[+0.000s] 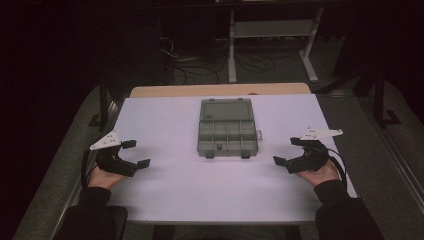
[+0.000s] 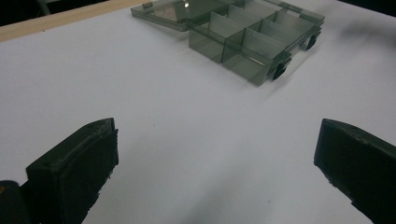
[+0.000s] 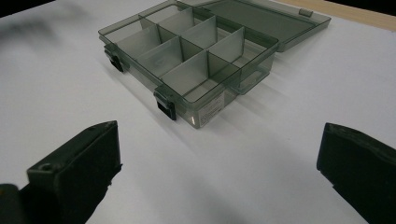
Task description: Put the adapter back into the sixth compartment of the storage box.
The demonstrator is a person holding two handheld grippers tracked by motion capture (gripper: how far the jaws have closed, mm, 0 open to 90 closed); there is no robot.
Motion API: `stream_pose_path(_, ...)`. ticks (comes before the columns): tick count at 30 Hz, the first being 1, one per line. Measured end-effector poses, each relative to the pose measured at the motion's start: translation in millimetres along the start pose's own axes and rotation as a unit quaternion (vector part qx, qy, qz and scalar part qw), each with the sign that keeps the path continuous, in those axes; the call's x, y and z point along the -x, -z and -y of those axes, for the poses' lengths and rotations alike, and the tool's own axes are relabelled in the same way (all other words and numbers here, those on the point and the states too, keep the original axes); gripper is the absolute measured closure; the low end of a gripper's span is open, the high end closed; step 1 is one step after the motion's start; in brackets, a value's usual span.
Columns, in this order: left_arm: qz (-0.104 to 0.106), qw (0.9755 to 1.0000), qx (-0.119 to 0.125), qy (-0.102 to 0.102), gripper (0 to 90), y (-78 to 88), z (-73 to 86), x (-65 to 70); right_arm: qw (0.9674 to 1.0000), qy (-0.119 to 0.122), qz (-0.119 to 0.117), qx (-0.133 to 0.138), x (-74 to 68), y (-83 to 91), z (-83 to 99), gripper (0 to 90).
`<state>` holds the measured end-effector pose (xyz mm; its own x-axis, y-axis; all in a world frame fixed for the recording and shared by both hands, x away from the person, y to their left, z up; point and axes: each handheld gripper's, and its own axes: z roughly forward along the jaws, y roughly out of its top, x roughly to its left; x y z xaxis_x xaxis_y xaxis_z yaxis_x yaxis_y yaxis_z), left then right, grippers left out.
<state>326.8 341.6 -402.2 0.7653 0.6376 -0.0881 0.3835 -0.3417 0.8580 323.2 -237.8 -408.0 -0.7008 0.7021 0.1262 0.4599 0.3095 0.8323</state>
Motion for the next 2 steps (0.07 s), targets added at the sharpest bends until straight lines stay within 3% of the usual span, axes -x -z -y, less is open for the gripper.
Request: stream_pose_path(2, 0.002, 1.0, 0.004, 0.002, 0.0, 1.4, 1.4, 0.8, 1.0, -0.001, 0.0, 0.002, 0.4, 0.6, 0.0, 0.0)
